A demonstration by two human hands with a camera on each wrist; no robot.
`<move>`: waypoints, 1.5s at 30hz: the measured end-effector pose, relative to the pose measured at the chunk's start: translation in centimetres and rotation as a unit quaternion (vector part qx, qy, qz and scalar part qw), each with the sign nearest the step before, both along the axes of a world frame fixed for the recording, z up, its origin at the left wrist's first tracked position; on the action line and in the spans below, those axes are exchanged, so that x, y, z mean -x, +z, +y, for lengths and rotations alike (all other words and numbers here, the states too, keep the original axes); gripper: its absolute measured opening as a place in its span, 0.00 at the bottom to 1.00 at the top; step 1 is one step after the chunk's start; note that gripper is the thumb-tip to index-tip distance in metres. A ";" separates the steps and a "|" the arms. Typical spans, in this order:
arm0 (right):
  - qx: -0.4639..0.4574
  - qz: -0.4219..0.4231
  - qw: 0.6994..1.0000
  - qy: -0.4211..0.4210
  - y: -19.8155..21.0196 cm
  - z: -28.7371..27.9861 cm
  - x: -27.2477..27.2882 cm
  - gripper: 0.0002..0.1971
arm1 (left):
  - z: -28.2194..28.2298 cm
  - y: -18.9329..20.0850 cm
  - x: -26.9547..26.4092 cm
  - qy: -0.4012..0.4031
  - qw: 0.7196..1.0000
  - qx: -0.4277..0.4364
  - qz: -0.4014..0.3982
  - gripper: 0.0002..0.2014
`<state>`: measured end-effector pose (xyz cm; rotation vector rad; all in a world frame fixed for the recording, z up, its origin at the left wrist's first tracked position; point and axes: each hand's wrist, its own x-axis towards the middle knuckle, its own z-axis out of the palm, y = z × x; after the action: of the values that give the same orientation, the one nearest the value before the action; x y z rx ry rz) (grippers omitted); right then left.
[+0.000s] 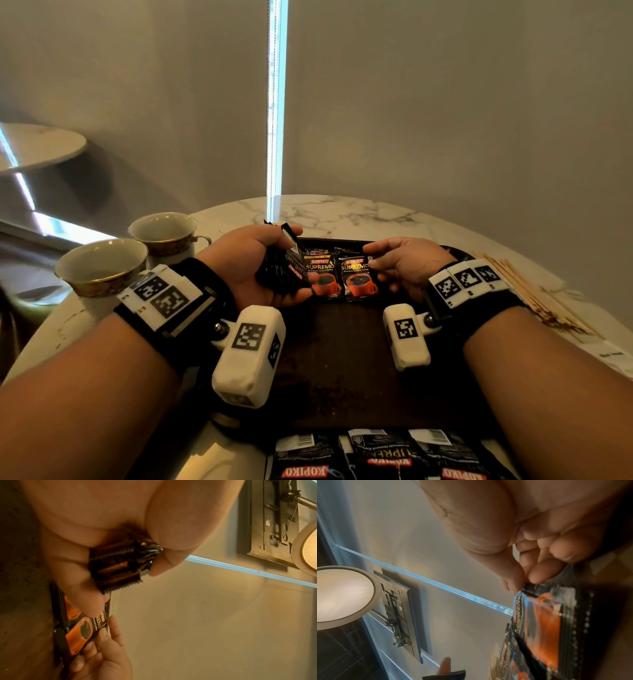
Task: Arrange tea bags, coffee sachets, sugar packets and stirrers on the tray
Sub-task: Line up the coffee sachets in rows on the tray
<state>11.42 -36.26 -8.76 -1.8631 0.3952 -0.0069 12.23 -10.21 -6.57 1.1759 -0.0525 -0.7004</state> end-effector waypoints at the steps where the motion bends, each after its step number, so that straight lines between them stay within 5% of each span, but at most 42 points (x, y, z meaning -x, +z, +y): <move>1: 0.001 0.000 1.000 -0.003 0.0 0.0 0.0 0.11 | 0.0 0.1 0.0 -0.006 1.000 0.001 0.001 0.22; 14: 0.011 0.023 1.000 -0.011 0.7 0.2 0.1 0.04 | 0.0 -0.2 0.1 -0.019 1.000 -0.020 0.006 0.18; 22: 0.002 0.018 0.999 -0.027 1.3 -0.2 0.3 0.10 | 0.0 0.6 0.8 -0.003 1.000 0.002 -0.013 0.19; 24: -0.029 -0.038 0.999 -0.006 1.9 0.2 0.5 0.05 | -0.1 0.8 0.9 -0.006 1.000 0.014 -0.013 0.19; 28: -0.077 -0.126 0.983 0.105 3.6 1.8 1.7 0.13 | 0.0 1.0 1.1 -0.008 1.000 0.019 -0.008 0.18; 33: -0.045 -0.117 0.956 0.265 5.3 4.1 3.7 0.18 | 0.3 1.6 1.6 -0.002 0.999 0.035 -0.020 0.16; 39: -0.035 -0.133 0.957 0.256 5.3 5.8 4.5 0.23 | 0.0 1.4 1.7 0.020 0.999 0.035 -0.029 0.18; 45: 0.020 -0.157 0.960 0.230 4.5 6.2 4.0 0.17 | 0.0 1.6 1.5 0.019 0.999 0.022 -0.018 0.18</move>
<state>7.37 -30.03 -4.28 -1.9144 -0.2621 0.0047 10.69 -10.21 -4.96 1.1438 -0.0752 -0.6417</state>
